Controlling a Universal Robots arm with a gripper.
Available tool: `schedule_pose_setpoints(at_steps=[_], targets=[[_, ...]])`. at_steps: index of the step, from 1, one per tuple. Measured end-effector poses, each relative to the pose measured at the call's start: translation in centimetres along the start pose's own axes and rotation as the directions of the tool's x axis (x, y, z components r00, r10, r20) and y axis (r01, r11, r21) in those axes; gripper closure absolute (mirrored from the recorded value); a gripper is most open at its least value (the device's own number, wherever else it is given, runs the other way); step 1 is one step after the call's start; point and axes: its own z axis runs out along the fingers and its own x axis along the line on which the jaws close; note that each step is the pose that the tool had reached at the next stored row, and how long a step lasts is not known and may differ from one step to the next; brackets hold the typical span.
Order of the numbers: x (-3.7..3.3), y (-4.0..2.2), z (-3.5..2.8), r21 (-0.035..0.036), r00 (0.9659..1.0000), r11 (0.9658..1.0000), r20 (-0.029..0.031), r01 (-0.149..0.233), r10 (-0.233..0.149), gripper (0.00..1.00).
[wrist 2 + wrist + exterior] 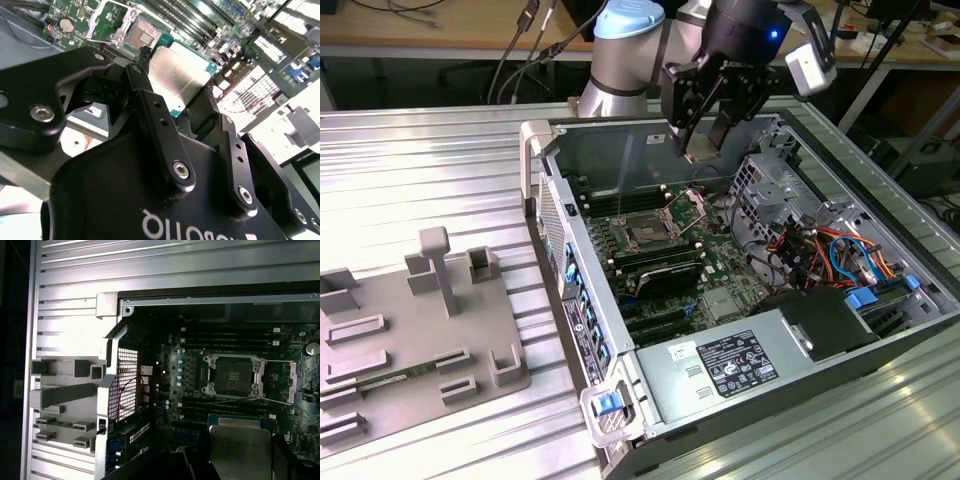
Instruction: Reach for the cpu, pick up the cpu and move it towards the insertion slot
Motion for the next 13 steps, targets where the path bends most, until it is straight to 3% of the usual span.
schedule_pose_setpoints(at_steps=[13], targets=[[-0.32,2.89,0.06,0.0000,1.0000,1.0000,0.0001,-0.003,0.003,0.45]])
